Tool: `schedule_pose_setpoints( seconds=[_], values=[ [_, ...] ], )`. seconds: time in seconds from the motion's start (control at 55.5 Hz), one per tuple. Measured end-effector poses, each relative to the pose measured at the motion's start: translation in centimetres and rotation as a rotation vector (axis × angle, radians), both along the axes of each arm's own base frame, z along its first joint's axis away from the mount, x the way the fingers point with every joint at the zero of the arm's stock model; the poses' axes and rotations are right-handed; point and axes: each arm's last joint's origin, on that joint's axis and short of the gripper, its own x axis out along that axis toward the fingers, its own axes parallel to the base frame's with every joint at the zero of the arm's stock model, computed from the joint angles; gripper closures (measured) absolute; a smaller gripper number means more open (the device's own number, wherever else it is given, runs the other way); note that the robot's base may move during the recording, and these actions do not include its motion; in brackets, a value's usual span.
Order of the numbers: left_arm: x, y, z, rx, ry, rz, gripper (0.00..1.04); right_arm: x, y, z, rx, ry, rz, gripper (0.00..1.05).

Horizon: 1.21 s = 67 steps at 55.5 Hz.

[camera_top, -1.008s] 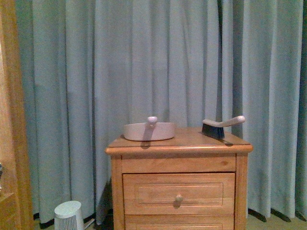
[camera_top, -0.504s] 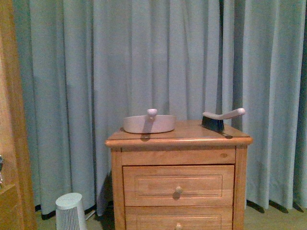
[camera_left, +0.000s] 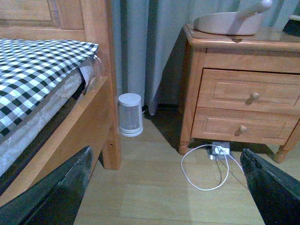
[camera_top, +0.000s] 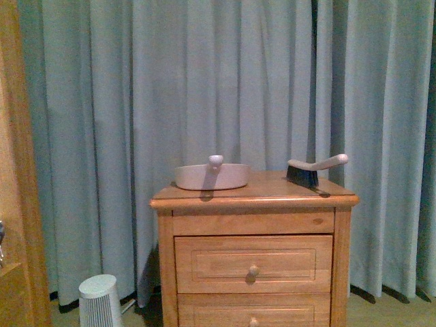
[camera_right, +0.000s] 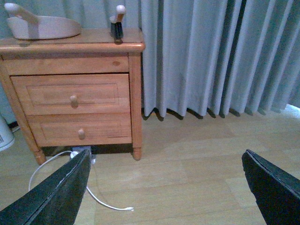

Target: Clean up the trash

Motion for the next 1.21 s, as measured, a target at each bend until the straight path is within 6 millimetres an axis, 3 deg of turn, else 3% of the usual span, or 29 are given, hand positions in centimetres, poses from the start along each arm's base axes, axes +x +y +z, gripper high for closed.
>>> schedule_pose_setpoints(
  seconds=[1.206],
  values=[
    [0.00, 0.00, 0.00, 0.000, 0.000, 0.000, 0.08, 0.00, 0.00, 0.00, 0.000, 0.000, 0.000, 0.07]
  ],
)
